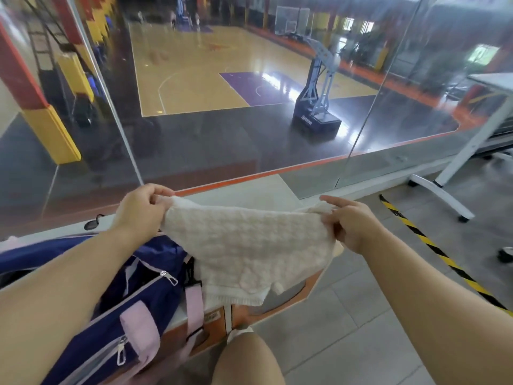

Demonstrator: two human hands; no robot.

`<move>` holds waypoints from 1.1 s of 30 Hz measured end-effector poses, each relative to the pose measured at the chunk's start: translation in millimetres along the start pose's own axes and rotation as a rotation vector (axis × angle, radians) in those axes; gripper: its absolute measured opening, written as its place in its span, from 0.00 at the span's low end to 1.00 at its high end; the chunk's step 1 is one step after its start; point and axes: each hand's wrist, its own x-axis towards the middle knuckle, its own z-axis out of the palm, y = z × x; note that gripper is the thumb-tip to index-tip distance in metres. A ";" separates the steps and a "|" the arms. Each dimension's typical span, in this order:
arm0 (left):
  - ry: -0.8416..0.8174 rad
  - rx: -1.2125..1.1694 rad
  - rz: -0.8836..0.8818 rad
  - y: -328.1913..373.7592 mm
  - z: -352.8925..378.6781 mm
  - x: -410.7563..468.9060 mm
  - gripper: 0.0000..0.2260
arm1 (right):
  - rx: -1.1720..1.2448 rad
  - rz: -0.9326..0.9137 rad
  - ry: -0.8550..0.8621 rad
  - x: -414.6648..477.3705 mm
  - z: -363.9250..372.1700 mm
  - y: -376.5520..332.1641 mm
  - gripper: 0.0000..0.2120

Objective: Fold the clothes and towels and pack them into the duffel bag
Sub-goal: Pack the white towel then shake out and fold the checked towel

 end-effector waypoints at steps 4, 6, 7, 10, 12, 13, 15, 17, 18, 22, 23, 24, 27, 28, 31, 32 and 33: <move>0.026 -0.023 0.041 19.5 -24.6 -10.9 0.05 | 0.160 0.041 -0.094 -34.0 -2.1 -22.7 0.13; 0.020 -0.047 0.066 28.9 -34.2 -16.4 0.05 | 0.159 0.070 -0.149 -49.1 -6.3 -29.5 0.07; 0.016 -0.062 0.076 33.9 -38.0 -18.7 0.05 | 0.112 0.082 -0.175 -53.8 -9.3 -30.5 0.07; -0.006 -0.098 0.102 51.9 -46.1 -27.5 0.05 | -0.096 0.113 -0.169 -58.2 -18.2 -27.1 0.07; -0.015 -0.111 0.120 63.5 -48.6 -33.3 0.06 | -0.149 0.117 -0.101 -59.7 -26.0 -25.5 0.11; -0.015 -0.110 0.130 68.8 -49.6 -36.4 0.06 | -0.150 0.110 -0.057 -60.5 -30.6 -26.1 0.12; -0.005 -0.090 0.151 77.1 -52.1 -42.0 0.06 | -0.132 0.064 0.012 -65.3 -40.4 -29.1 0.11; 0.008 -0.055 0.162 81.4 -55.0 -46.4 0.07 | -0.048 -0.010 0.036 -70.7 -49.5 -32.3 0.09; 0.015 -0.041 0.166 83.2 -56.4 -48.5 0.07 | -0.001 -0.054 0.041 -72.7 -53.8 -33.5 0.09; 0.031 -0.042 0.171 91.2 -57.7 -54.1 0.08 | 0.085 -0.229 0.061 -81.4 -65.6 -40.4 0.07; 0.030 -0.059 0.159 93.9 -57.8 -55.5 0.09 | 0.081 -0.271 0.073 -84.1 -67.4 -43.6 0.06; 0.021 -0.086 0.141 96.6 -58.3 -57.0 0.09 | 0.071 -0.312 0.082 -86.2 -69.6 -46.6 0.05; -0.027 -0.175 0.097 104.9 -61.9 -61.9 0.12 | -0.055 -0.442 0.094 -91.9 -77.8 -55.6 0.06; -0.032 -0.179 0.101 107.8 -63.4 -63.7 0.13 | -0.110 -0.473 0.107 -92.1 -80.6 -57.7 0.07; -0.027 -0.173 0.134 116.7 -67.0 -69.3 0.12 | -0.186 -0.537 0.156 -94.1 -87.1 -62.8 0.09; -0.030 -0.172 0.145 119.1 -68.5 -71.0 0.12 | -0.196 -0.558 0.162 -94.8 -88.6 -64.2 0.08; -0.036 -0.169 0.157 120.9 -70.2 -72.6 0.11 | -0.208 -0.577 0.165 -96.3 -89.9 -65.4 0.07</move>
